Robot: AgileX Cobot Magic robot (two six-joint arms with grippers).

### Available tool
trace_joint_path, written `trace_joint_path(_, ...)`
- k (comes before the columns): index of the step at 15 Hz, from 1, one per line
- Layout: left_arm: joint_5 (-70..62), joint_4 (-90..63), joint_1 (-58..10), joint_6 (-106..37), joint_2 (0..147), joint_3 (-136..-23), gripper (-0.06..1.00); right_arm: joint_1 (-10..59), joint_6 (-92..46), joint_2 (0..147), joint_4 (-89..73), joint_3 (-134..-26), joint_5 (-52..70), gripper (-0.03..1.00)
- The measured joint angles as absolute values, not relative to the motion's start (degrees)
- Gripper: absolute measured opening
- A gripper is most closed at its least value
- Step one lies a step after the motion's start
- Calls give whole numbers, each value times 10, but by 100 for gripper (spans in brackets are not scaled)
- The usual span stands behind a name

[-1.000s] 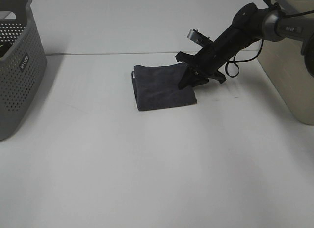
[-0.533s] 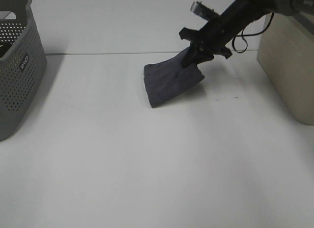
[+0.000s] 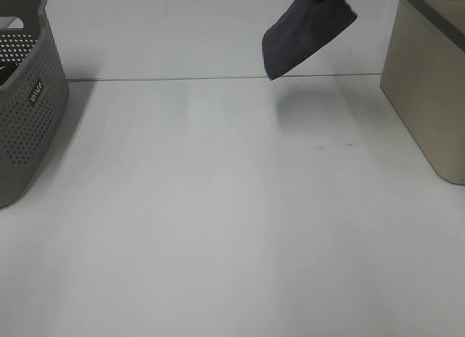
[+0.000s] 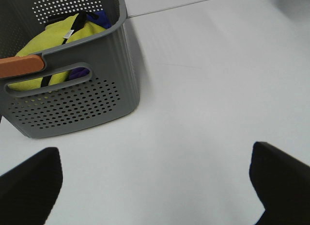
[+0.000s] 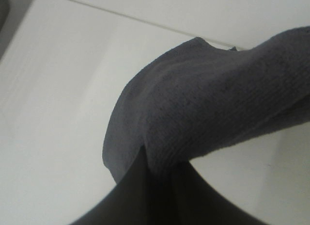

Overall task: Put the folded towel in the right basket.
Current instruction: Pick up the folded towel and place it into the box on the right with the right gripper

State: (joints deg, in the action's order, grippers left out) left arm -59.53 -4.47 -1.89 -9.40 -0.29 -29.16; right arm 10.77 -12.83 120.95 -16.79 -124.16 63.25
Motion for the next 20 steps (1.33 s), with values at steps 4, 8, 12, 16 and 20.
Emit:
trace_joint_path(4, -595, -45, -19, -94, -3, -292, 99, 36, -93, 1117, -124, -1242, 637, 4)
trace_joint_path(8, -595, -45, -19, -94, -3, -292, 99, -84, -87, 1089, -119, -1242, 644, 4)
trace_joint_path(12, -595, -45, -19, -94, -3, -292, 99, -154, -60, 1098, -118, -1242, 647, 4)
trace_joint_path(16, -595, -45, -19, -94, -3, -292, 99, -159, -33, 1162, -115, -1242, 657, 5)
trace_joint_path(20, -595, -45, -19, -94, -3, -292, 99, -159, -18, 1207, -113, -1242, 667, 28)
